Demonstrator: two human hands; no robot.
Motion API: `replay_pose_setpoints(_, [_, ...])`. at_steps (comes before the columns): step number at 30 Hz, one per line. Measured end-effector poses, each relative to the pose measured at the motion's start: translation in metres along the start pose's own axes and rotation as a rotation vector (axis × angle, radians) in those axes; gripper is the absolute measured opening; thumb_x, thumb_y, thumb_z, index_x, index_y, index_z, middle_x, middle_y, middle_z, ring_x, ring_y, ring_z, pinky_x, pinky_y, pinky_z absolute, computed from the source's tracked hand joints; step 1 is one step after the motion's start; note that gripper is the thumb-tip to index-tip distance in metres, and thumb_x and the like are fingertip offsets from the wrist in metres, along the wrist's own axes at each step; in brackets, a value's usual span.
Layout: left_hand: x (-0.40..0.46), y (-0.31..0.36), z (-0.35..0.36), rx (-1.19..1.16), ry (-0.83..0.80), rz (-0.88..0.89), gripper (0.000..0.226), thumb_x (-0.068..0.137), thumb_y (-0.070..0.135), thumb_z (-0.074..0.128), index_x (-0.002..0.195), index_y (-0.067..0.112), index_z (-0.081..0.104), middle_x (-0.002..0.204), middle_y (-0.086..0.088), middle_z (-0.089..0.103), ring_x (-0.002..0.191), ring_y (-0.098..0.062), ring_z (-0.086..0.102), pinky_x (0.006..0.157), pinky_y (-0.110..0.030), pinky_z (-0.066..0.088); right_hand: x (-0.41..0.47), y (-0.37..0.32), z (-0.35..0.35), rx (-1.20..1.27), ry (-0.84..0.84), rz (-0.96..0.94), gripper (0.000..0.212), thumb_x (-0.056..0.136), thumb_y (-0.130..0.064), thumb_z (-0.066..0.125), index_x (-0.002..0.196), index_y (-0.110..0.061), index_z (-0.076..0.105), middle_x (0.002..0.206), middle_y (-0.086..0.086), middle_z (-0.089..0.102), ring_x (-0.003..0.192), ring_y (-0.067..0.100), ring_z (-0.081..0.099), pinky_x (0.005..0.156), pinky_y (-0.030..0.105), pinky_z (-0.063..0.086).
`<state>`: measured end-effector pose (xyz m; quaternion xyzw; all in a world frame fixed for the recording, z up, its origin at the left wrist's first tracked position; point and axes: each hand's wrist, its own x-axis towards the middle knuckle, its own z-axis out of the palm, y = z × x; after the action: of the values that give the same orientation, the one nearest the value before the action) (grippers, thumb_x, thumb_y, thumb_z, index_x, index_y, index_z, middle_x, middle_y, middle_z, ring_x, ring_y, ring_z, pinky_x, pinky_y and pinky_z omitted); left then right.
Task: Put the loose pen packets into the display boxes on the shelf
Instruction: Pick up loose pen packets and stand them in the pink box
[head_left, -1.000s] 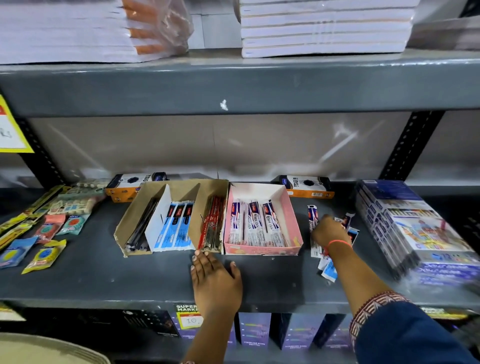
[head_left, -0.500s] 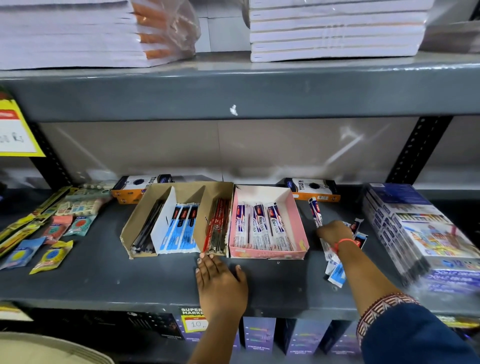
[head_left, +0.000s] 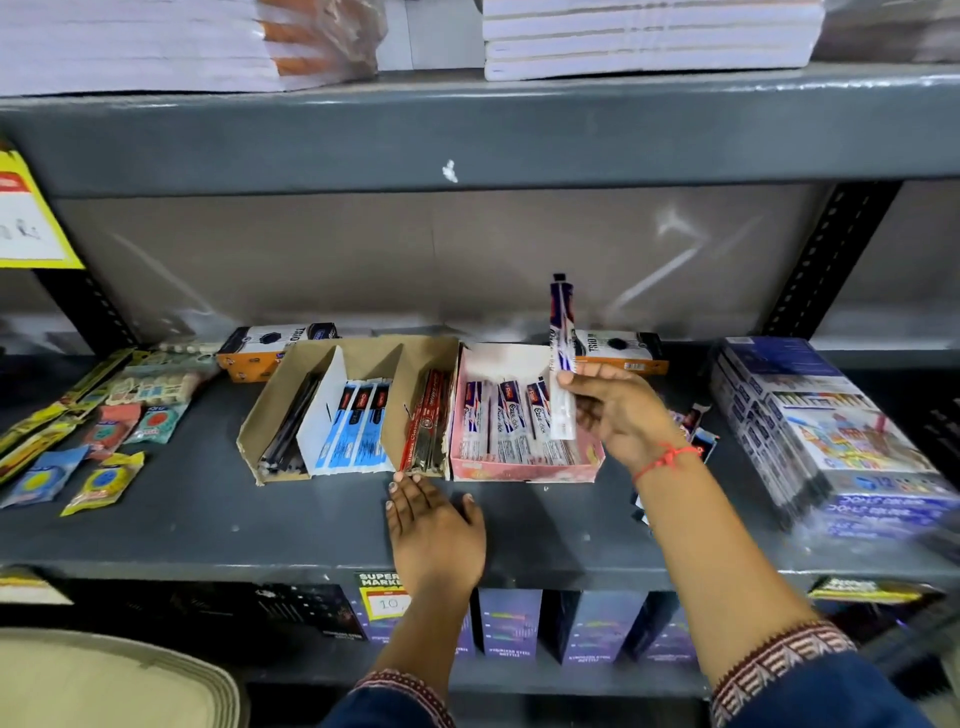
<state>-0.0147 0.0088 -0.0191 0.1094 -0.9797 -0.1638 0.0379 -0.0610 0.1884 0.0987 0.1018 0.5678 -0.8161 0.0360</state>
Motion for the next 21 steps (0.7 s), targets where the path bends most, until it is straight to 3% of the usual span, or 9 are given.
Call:
replay_pose_setpoints(5, [0.001,0.0,0.001,0.002,0.002,0.002,0.07,0.095,0.043,0.024,0.142,-0.005,0.004,0.154,-0.025,0.011,0.143,-0.034,0.01,0.118,-0.038,0.005,-0.005,0.013,0.015,0.044,-0.049,-0.012,0.023,0.076,0.005,0.066,0.069,-0.016,0.064,0.051,-0.007,0.071,0.046,-0.001,0.064,0.045,0.011,0.049])
replay_pose_setpoints(15, [0.002,-0.001,0.003,0.007,0.018,-0.003,0.07,0.095,0.044,0.025,0.143,-0.004,0.005,0.154,-0.024,0.013,0.143,-0.033,0.011,0.118,-0.037,0.006,0.0,0.007,0.013,0.021,-0.001,-0.02,0.024,0.078,0.006,0.065,0.065,-0.015,0.065,0.049,-0.006,0.07,0.042,0.0,0.062,0.045,0.01,0.051])
replay_pose_setpoints(18, [0.002,-0.001,0.002,0.0,0.003,-0.004,0.07,0.095,0.044,0.024,0.143,-0.003,0.003,0.154,-0.023,0.011,0.144,-0.032,0.009,0.118,-0.037,0.004,0.009,0.006,0.01,-0.154,0.079,-0.007,0.024,0.08,0.006,0.064,0.069,-0.015,0.06,0.052,-0.002,0.066,0.044,0.007,0.056,0.045,0.015,0.049])
replay_pose_setpoints(21, [0.003,-0.001,0.002,-0.012,-0.012,-0.007,0.071,0.095,0.045,0.022,0.143,-0.002,0.0,0.155,-0.022,0.008,0.144,-0.031,0.006,0.118,-0.036,0.001,0.025,0.008,0.006,-0.582,0.221,-0.027,0.019,0.08,0.007,0.061,0.08,-0.013,0.061,0.088,0.011,0.064,0.064,0.02,0.059,0.063,0.031,0.055])
